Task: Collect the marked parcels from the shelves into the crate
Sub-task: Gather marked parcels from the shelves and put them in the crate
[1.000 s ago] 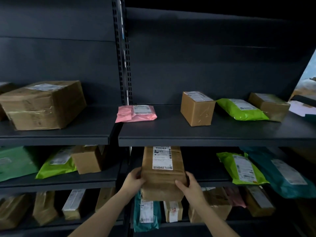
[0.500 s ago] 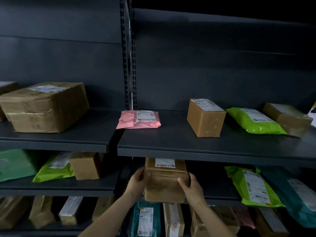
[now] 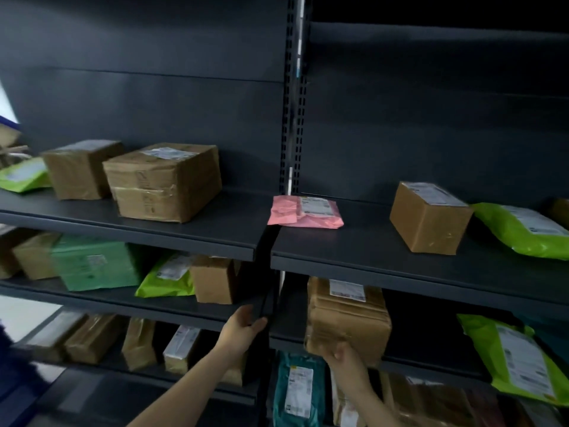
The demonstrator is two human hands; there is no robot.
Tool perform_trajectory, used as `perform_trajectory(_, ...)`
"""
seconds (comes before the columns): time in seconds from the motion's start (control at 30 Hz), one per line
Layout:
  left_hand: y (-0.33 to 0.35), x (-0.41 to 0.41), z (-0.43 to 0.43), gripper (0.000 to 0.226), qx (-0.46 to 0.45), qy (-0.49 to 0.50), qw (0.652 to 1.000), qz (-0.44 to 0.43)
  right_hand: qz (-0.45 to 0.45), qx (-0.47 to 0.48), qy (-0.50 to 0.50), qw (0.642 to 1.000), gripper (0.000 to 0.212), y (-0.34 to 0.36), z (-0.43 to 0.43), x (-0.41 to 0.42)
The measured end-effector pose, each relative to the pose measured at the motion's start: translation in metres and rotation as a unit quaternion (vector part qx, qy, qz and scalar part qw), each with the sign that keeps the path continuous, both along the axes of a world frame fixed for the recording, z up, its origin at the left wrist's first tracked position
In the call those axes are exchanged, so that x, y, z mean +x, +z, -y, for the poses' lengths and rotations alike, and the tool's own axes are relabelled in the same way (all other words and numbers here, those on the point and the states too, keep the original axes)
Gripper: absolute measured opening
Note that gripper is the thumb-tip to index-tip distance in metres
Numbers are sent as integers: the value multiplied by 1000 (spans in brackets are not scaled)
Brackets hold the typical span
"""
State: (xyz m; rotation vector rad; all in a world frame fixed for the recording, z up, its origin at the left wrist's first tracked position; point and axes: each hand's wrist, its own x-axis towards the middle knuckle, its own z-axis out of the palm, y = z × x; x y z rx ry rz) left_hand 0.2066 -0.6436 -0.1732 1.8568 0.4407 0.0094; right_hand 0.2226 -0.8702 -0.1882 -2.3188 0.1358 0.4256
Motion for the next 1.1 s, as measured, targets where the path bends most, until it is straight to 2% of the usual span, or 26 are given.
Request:
perform_trajectory(0.07,2,-8,-22,60,19,11,1000,2,3,23,19,1000,30,6,-25,-1)
perform_trajectory(0.27,8,-24,-96,49,57,23,998,8,8,52,55,997,65,17,-105,0)
perform_trajectory(0.53,6,-20,-208,51,57,7,998,3,11,58,28,998,63,25,-208,0)
perform_trajectory(0.63,2,-4,-239,60,52,-22,998,-1,16,58,3,998,60,26,-241,1)
perform_trajectory(0.87,-14,41,-245,60,19,-95,995,-21,57,70,-60,994,56,17,-278,12)
perform_trajectory(1.03,-21,75,-232,59,-25,-103,994,-36,59,62,-85,993,57,8,-273,41)
perform_trajectory(1.1,-20,92,-226,52,-49,-98,993,-33,59,64,-83,993,59,7,-270,57)
